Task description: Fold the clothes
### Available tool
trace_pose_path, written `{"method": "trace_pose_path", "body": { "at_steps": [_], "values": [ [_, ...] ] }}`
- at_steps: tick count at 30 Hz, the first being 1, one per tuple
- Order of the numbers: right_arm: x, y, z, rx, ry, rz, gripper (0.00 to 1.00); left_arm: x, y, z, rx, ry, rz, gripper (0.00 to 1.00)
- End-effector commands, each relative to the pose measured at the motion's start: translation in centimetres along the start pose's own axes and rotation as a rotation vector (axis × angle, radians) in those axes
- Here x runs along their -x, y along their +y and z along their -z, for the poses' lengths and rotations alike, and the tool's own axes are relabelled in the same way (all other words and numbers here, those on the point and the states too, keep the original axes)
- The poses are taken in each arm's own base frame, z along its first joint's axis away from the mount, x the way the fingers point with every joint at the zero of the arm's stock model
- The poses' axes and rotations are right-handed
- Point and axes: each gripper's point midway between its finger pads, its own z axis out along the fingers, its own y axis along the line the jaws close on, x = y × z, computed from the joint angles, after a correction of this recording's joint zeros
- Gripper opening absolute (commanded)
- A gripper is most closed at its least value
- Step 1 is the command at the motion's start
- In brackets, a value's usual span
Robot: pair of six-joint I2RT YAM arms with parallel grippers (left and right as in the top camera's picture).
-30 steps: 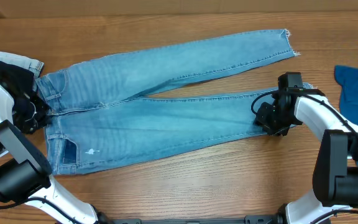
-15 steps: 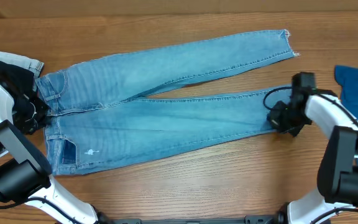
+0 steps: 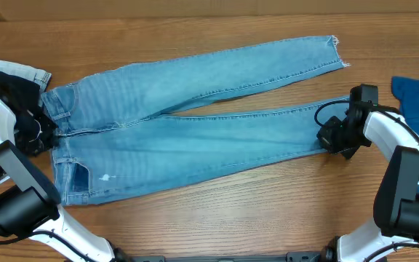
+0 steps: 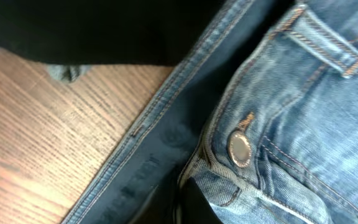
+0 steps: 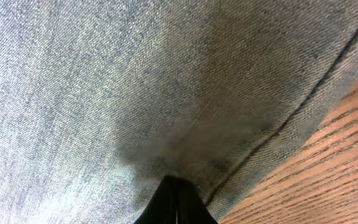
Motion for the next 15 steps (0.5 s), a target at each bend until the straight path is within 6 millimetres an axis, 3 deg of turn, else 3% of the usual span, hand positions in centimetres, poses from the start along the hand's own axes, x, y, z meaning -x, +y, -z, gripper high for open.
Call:
{"method": "trace_pose_path", "body": {
  "at_steps": [1,3,5,7,9,11,15],
  "values": [
    [0.3,-4.3,-2.2,-0.158,0.001,-0.027,0.05,2.5,-2.3,5.0,-0.052,-0.151,-0.116,0.29],
    [0.9,-3.8,-1.3,-0.148,-0.017,-0.025,0.13,2.1,-3.9,7.3,-0.068,-0.193,-0.164,0.34],
    [2.3,-2.3,1.1,-0.111,-0.072,-0.015,0.17,1.5,-5.7,10.5,-0.092,-0.248,-0.214,0.41],
    [3.2,0.5,4.2,-0.015,-0.133,0.048,0.24,0.3,-7.7,13.8,-0.131,-0.301,-0.266,0.44],
    [3.3,2.6,6.5,0.055,-0.181,0.083,0.3,-1.3,-9.6,15.7,-0.185,-0.322,-0.318,0.45],
    [2.4,5.2,8.0,0.141,-0.2,0.139,0.33,-3.9,-12.2,16.5,-0.217,-0.309,-0.402,0.43],
    [-0.4,8.2,6.8,0.184,-0.155,0.262,0.35,-8.4,-16.3,14.6,-0.206,-0.231,-0.57,0.41]
  ]
}}
